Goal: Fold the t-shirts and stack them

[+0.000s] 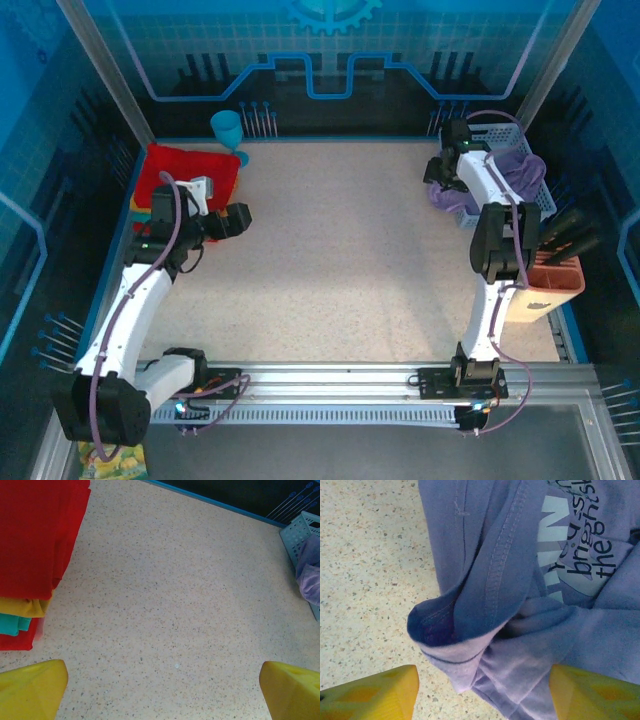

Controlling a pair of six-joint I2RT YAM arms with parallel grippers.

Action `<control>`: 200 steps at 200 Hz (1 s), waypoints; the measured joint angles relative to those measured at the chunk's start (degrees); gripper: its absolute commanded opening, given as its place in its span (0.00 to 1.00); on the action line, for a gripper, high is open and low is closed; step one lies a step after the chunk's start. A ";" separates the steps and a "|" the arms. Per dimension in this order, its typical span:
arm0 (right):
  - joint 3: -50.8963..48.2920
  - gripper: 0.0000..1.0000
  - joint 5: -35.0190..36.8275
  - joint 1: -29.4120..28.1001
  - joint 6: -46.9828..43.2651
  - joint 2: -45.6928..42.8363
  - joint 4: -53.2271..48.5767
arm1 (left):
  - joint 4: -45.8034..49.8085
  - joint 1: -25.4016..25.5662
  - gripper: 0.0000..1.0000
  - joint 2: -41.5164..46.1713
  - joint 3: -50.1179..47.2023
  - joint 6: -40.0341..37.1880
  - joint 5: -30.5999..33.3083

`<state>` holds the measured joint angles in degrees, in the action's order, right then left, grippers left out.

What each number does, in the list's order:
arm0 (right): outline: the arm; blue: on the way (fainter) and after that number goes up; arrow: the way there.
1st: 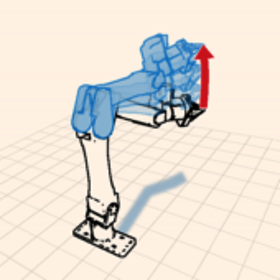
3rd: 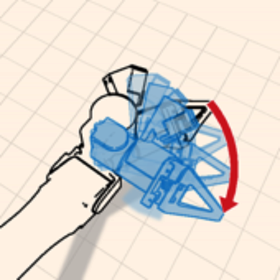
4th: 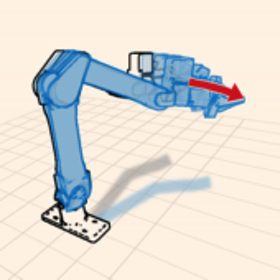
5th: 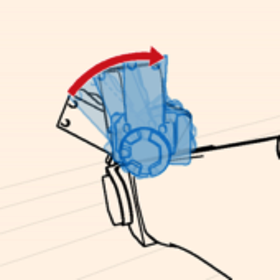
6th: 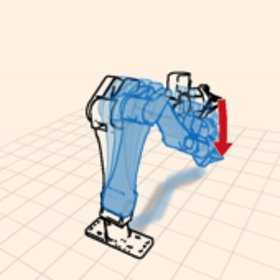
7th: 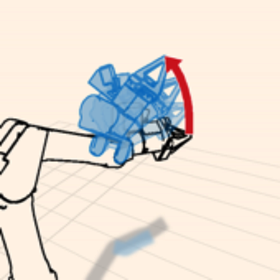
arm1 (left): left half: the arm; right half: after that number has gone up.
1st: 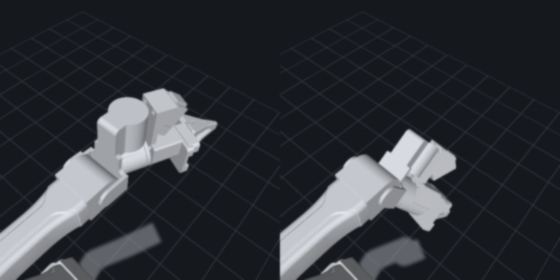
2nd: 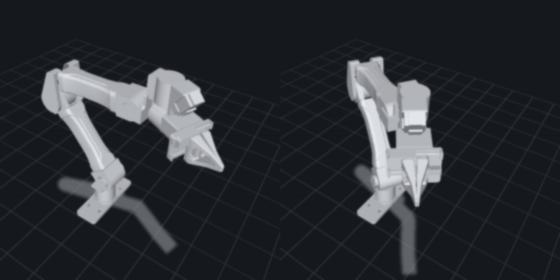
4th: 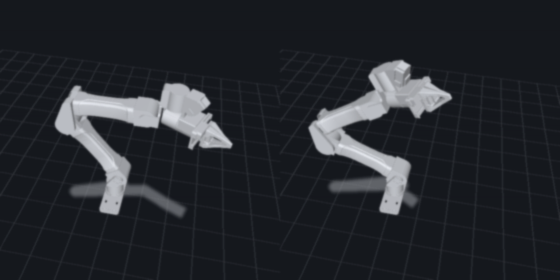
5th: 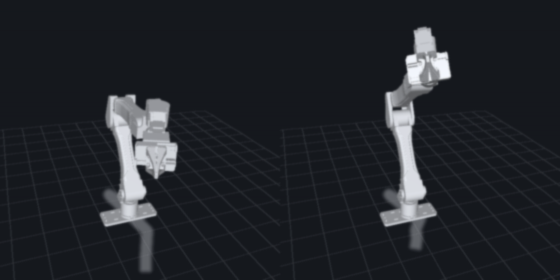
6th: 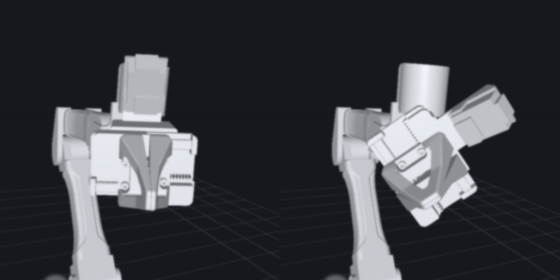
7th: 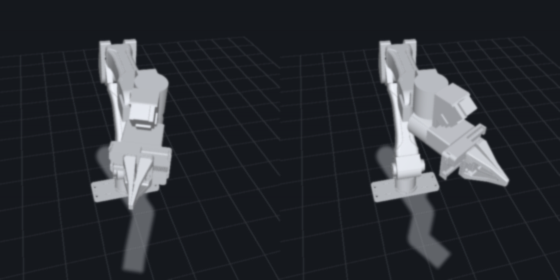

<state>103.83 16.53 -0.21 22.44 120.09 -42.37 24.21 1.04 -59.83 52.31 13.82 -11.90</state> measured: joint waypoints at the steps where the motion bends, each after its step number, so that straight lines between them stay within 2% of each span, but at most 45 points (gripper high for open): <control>1: 0.02 0.55 0.00 0.00 0.00 0.02 0.00 | 0.00 0.00 0.99 0.00 0.00 0.00 0.00; 37: 1.40 0.32 1.25 0.00 -0.68 1.57 0.17 | 0.00 0.07 0.99 0.00 0.00 0.00 0.00; 62: 2.75 0.30 1.27 -0.07 -0.57 2.73 0.52 | 0.00 0.26 0.99 0.00 0.00 0.00 0.00; 81: 2.73 0.34 1.22 -0.22 -0.61 2.73 1.14 | 0.00 0.31 0.99 0.00 0.00 0.00 0.02; 85: 2.75 0.39 1.25 -0.24 -0.55 2.73 1.31 | 0.00 0.33 0.99 0.00 0.00 0.00 0.02; 90: 2.78 0.51 1.25 -0.26 -0.79 2.73 1.44 | 0.00 0.33 0.99 0.00 0.00 0.00 0.02; 95: 2.89 0.58 1.25 -0.35 -0.83 2.75 1.42 | 0.00 0.33 0.99 0.00 0.00 0.00 0.02; 101: 3.34 0.62 1.22 -0.39 -0.74 2.97 1.05 | 0.00 0.33 0.99 0.00 0.00 -0.02 0.02; 156: 4.83 0.53 1.33 -1.73 -0.98 4.13 1.03 | -0.02 0.33 0.99 0.02 0.00 -0.20 0.02; 200: 4.83 0.52 3.37 -3.41 -1.25 4.87 1.05 | -0.02 0.33 0.99 0.02 0.00 -0.20 0.02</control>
<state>108.66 19.90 -3.62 21.19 124.97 -41.32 24.18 1.37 -59.81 52.31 13.63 -11.88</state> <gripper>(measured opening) 0.523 0.992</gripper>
